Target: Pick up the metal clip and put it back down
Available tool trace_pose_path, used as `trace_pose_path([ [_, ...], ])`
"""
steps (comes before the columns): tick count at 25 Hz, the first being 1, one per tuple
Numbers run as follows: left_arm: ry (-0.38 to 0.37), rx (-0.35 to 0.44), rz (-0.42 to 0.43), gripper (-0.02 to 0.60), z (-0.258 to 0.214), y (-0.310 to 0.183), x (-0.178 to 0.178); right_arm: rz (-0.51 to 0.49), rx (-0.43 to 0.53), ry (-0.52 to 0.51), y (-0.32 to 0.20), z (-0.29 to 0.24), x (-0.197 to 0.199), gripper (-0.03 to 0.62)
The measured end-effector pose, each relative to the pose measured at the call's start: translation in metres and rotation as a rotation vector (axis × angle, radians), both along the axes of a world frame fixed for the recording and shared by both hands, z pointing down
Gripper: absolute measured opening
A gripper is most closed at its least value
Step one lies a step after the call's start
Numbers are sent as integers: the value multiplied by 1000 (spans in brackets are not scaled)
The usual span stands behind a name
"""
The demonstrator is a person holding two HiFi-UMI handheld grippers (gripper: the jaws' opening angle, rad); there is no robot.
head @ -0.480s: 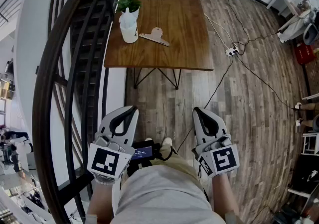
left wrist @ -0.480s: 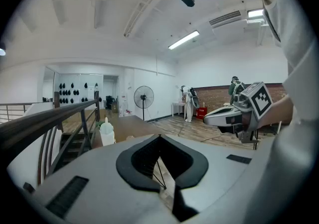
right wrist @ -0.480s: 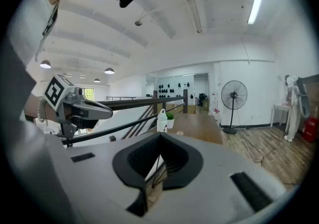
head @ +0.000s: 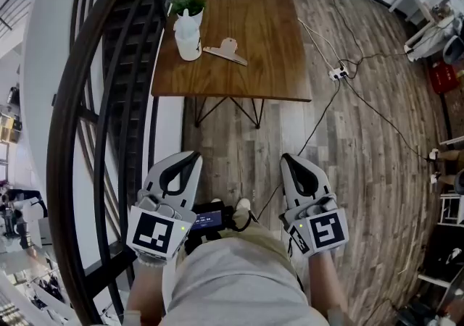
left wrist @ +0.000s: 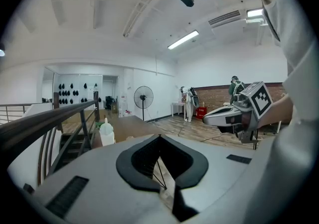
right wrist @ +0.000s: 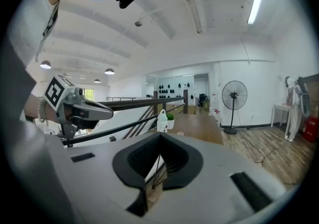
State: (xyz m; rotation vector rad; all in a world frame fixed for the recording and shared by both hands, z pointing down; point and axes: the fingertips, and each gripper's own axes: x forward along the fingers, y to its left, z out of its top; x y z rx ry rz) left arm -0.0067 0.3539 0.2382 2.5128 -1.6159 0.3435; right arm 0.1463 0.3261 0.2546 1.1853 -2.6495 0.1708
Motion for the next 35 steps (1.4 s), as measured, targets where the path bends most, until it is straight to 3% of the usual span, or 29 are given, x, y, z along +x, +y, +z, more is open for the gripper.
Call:
trace_pose_path([
  [13, 14, -24, -14, 13, 2, -3, 2, 30, -52, -79, -5, 1, 4, 17],
  [14, 16, -22, -13, 28, 2, -4, 2, 25, -58, -81, -5, 1, 2, 75],
  [16, 10, -18, -6, 89, 3, -5, 1, 20, -65, -82, -6, 2, 0, 115],
  [18, 11, -26, 0, 147, 5, -6, 1, 18, -68, -83, -7, 3, -1, 117],
  [35, 11, 3, 29, 147, 2, -8, -25, 50, -41, -77, -6, -3, -21, 121],
])
